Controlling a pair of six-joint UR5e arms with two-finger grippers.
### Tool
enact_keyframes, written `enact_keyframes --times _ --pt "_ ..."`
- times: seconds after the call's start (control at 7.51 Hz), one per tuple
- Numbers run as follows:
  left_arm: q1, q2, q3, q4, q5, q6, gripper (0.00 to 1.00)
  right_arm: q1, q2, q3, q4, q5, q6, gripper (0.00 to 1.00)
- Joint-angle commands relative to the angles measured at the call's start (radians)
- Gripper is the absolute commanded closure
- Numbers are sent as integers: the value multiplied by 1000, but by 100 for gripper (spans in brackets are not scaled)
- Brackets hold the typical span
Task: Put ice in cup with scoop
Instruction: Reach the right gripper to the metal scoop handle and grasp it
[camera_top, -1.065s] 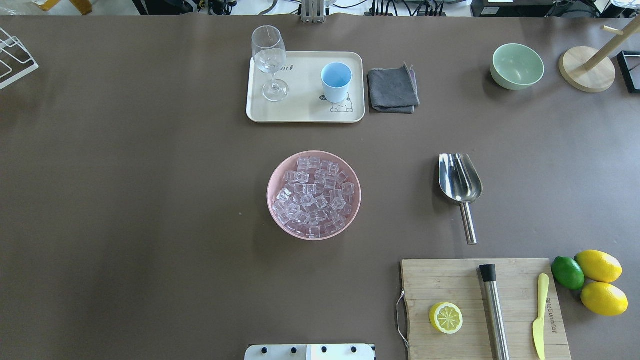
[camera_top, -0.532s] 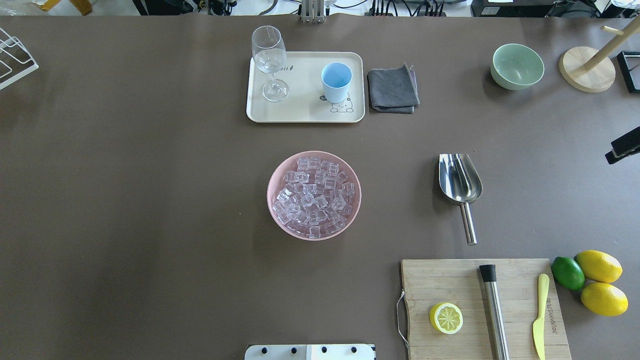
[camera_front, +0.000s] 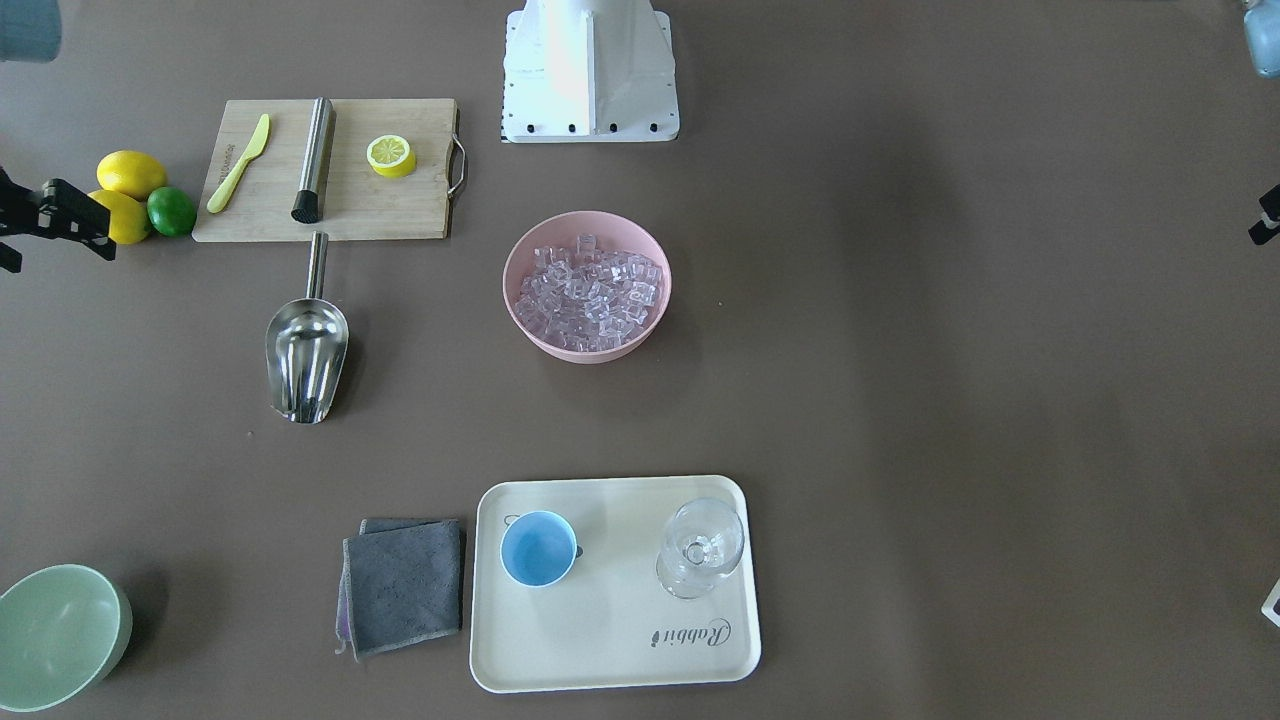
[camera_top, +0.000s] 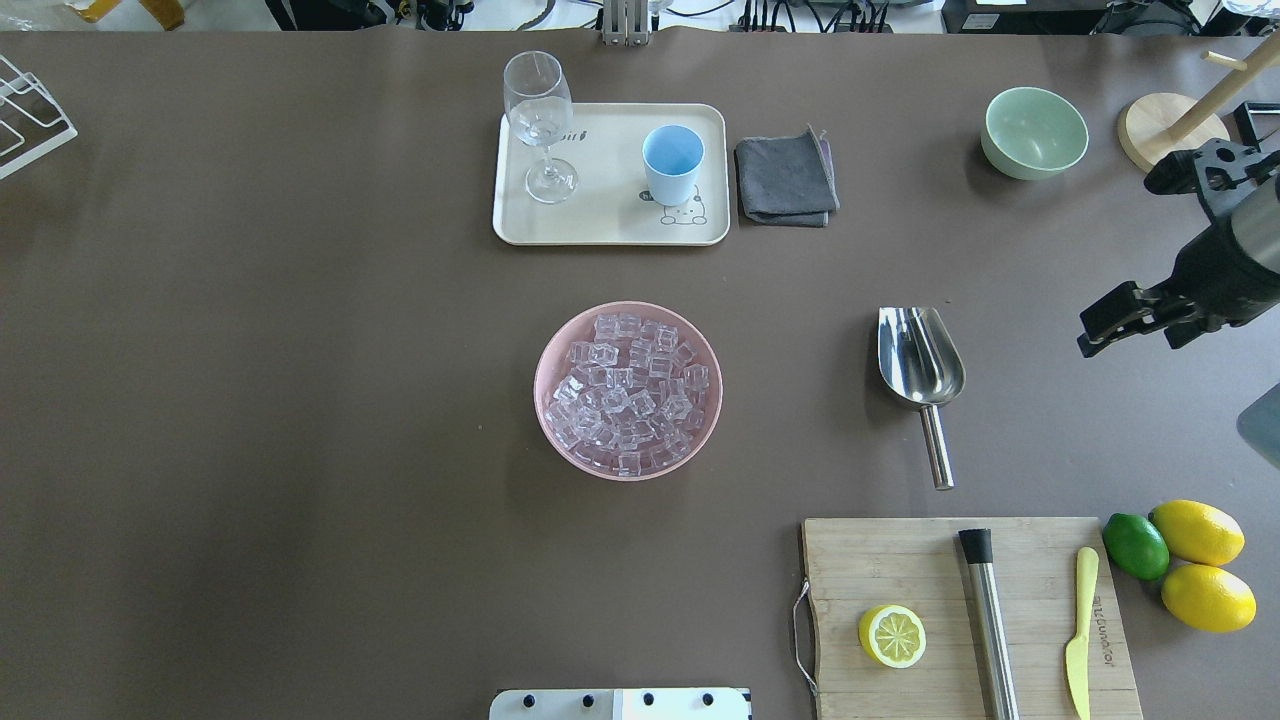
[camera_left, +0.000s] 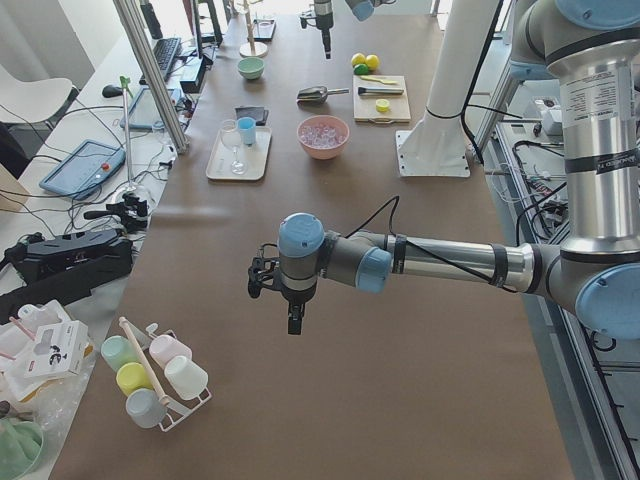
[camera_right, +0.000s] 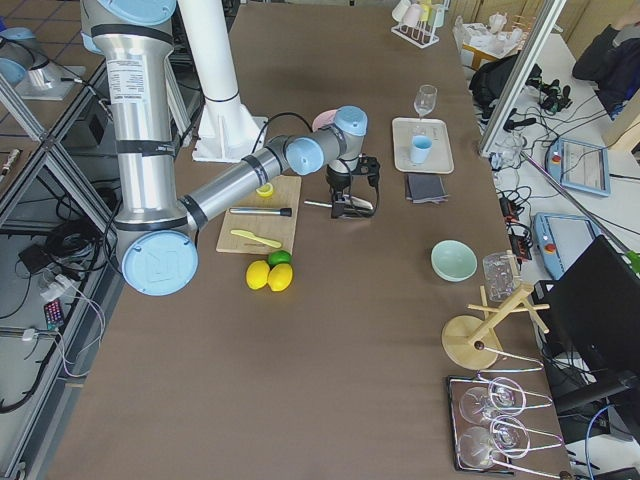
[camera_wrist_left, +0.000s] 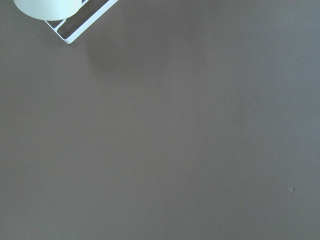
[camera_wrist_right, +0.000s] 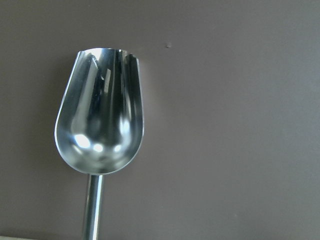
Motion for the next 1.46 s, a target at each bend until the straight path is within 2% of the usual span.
enact_keyframes --times 0.0,0.13,0.27,0.8,1.33 --pt "0 0 0 0 0 0 2 -170 42 16 6 -58 175 1" --pt "0 0 0 0 0 0 2 -216 42 16 18 -84 216 1" --pt "0 0 0 0 0 -1 2 -229 41 4 78 -87 251 1" --pt "2 0 0 0 0 -1 2 -250 42 -129 220 -84 374 1" --pt "6 -2 -10 0 -12 -3 2 -281 51 -176 248 -84 440 6"
